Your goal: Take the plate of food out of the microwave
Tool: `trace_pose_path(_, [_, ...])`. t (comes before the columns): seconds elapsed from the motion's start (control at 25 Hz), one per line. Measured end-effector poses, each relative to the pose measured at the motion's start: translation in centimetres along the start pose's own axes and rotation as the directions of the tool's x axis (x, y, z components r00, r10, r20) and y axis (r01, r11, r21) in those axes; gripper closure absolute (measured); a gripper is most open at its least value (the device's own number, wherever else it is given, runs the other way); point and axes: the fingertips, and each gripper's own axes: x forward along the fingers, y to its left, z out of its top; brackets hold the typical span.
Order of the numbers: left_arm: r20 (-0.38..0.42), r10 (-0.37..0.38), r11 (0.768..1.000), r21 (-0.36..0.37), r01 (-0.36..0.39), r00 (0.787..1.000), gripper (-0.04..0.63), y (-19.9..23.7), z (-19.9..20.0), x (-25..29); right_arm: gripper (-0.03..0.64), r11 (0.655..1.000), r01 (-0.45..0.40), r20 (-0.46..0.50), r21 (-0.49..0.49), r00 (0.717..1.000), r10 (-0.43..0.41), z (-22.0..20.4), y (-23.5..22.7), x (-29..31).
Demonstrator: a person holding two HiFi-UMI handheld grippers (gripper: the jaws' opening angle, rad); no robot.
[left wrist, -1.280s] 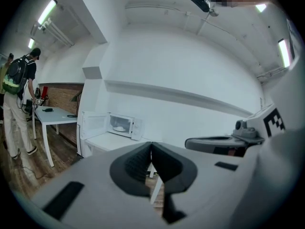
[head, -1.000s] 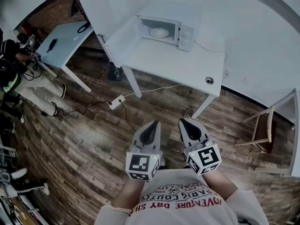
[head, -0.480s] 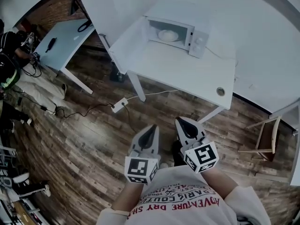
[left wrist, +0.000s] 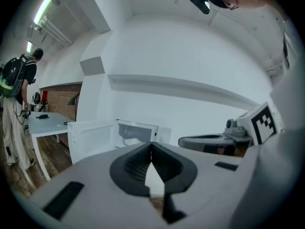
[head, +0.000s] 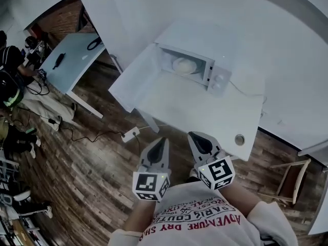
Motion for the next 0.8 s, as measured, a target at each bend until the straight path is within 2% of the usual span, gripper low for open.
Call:
trace_pose_path(0.16, [-0.006, -0.002, 1.0, 0.006, 0.002, 1.0, 0.589, -0.6, 1.0, 6.2, 0.607, 1.0, -0.012, -0.017, 0.01, 1.0, 0.012, 0.0, -5.4, 2.2])
trace_pose_path(0.44, [-0.081, -0.051, 0.998, -0.044, 0.048, 0.995, 0.589, 0.0, -0.3, 14.4, 0.606, 0.998, 0.03, -0.06, 0.061, 0.998, -0.026, -1.8, -11.9, 5.6])
trace_pose_path(0.64, [-0.119, -0.12, 0.991, -0.069, 0.113, 0.986, 0.589, 2.3, -0.5, 20.4, 0.606, 0.992, 0.109, -0.064, 0.062, 0.992, -0.105, -1.5, -15.8, 9.0])
trace_pose_path(0.8, [-0.156, -0.192, 0.981, -0.065, 0.184, 0.969, 0.589, 4.7, -0.4, 25.5, 0.607, 0.972, 0.22, -0.085, 0.087, 0.973, -0.212, -1.4, -19.6, 12.3])
